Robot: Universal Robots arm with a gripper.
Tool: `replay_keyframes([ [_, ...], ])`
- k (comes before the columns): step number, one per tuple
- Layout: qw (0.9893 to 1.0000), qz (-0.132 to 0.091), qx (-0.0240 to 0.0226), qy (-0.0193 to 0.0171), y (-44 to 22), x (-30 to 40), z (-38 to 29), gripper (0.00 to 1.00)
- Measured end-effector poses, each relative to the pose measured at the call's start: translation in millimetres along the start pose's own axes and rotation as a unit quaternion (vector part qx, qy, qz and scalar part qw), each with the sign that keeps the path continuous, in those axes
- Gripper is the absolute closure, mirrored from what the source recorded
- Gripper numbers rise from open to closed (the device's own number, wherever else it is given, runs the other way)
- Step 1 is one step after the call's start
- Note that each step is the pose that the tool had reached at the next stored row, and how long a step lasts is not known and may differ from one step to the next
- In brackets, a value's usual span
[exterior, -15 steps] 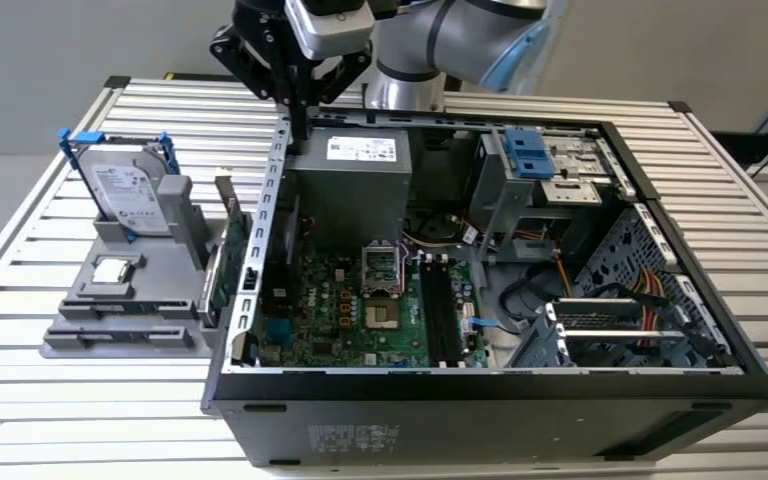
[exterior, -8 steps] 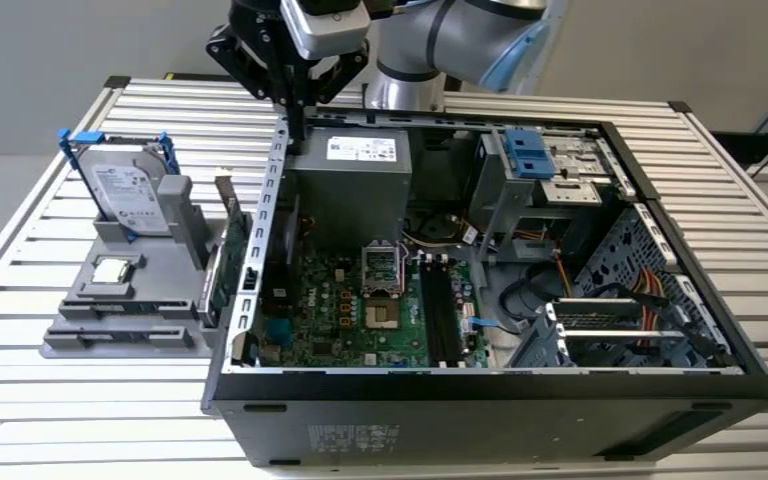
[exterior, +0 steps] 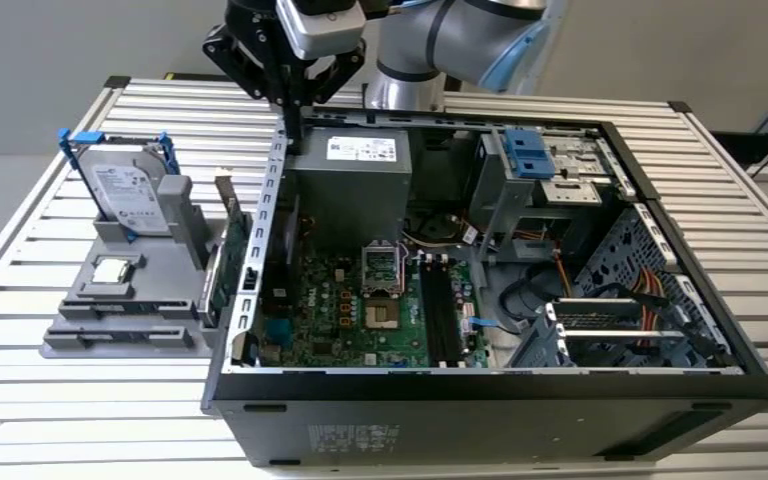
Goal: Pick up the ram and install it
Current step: 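Reach for the ram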
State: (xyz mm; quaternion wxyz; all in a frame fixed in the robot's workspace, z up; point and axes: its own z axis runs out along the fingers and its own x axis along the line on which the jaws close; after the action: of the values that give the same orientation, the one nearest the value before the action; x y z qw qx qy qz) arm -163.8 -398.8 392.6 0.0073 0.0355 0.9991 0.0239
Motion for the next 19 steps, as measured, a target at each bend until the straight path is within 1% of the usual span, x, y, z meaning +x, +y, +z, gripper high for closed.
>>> replay_keyframes([
  [15, 1.0, 0.0, 0.0001, 0.0008, -0.4, 4.9, -0.1, 1.0],
  [19, 1.0, 0.0, 0.0001, 0.0008, -0.7, 9.4, -0.2, 1.0],
])
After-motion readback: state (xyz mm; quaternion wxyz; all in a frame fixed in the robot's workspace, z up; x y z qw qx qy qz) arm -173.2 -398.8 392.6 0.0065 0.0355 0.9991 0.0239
